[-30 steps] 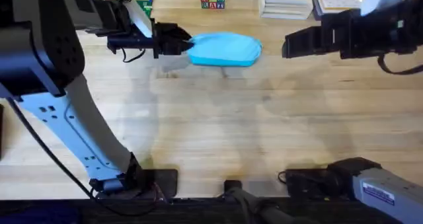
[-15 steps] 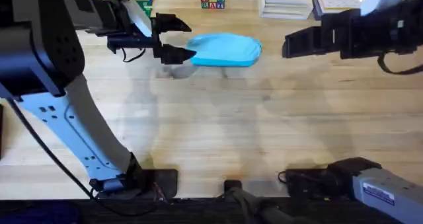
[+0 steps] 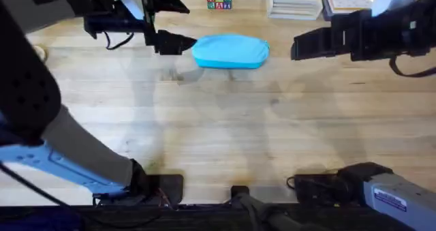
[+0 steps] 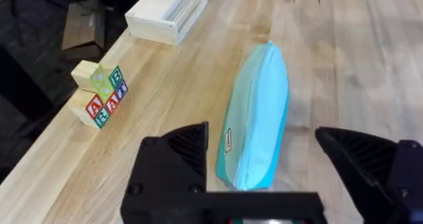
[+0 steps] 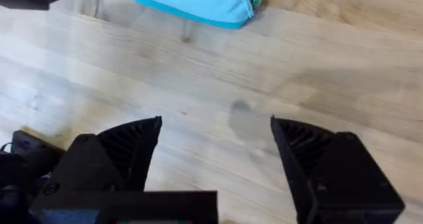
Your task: Unzip the bag, pick up the pens from the table one at a time and place them inside, then zip the bag closed.
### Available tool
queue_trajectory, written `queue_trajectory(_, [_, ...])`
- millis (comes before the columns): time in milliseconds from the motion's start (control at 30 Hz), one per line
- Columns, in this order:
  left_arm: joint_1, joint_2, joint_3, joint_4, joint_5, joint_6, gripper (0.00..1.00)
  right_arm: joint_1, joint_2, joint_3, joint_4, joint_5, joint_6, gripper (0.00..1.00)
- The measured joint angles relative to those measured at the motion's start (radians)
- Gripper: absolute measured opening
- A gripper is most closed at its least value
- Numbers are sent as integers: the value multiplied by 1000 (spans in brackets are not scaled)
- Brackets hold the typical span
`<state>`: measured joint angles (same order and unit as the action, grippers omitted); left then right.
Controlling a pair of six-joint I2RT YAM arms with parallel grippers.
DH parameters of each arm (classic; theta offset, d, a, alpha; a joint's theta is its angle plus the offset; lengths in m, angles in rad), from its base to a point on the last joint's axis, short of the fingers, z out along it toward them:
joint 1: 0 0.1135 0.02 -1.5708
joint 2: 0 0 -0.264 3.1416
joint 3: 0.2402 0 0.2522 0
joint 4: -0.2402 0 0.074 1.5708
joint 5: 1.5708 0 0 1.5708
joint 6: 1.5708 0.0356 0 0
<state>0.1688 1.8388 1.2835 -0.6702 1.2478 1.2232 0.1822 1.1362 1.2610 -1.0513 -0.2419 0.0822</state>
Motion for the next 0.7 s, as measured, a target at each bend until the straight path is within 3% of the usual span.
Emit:
queue_trajectory(433, [0, -283, 0, -315, -237, 1, 997, 0, 0, 0, 0, -3, 0, 998])
queue_trajectory(467, [0, -336, 0, -390, -284, 3, 998, 0, 0, 0, 0, -4, 0, 997])
queue_trajectory(700, [0, -440, 0, -546, -363, 3, 998, 0, 0, 0, 0, -7, 0, 998])
